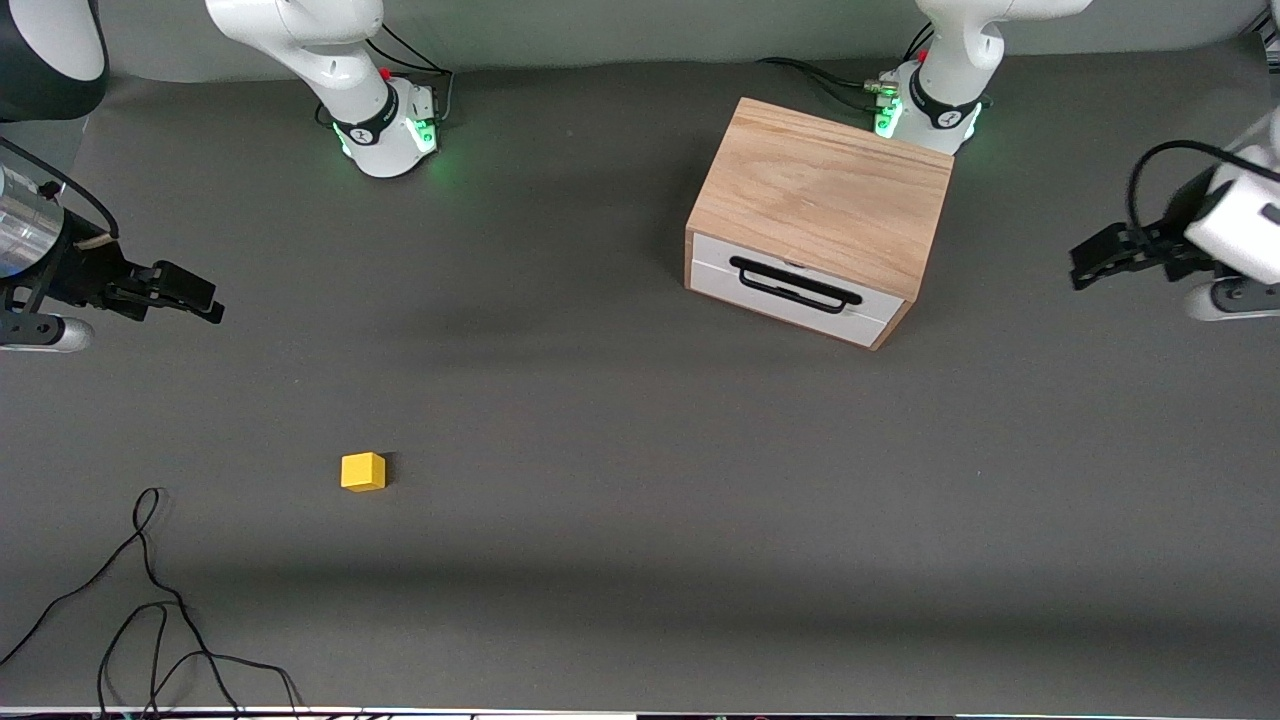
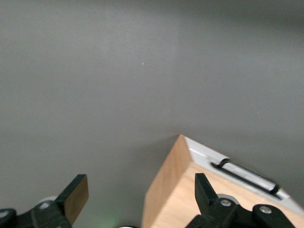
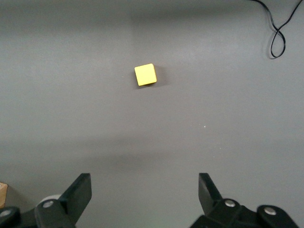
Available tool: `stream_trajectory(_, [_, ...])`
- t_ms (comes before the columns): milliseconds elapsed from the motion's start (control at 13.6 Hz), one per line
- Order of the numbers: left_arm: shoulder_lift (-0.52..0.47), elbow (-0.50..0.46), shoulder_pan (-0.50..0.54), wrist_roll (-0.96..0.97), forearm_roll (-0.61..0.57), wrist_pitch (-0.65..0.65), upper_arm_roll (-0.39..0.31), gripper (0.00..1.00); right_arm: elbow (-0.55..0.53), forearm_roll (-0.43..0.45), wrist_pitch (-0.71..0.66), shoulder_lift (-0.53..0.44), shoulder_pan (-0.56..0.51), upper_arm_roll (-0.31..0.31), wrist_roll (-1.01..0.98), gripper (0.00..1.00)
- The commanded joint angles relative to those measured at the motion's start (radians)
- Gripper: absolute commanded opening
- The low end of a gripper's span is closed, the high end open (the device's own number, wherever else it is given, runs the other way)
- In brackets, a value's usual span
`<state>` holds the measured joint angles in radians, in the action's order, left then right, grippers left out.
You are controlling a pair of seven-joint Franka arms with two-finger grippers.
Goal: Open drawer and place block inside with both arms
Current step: 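Reach the left gripper to the drawer handle while the right gripper approaches the cube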
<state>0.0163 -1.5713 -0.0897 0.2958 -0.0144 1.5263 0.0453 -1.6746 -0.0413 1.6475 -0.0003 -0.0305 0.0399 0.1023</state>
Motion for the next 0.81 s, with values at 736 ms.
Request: stream_trajectory(736, [0.220, 0.106, -0.156, 1.557, -0.029, -0.012, 0.320, 1.00, -0.005, 0.014, 0.049, 0.086, 0.009, -0.005, 0.001, 1.00])
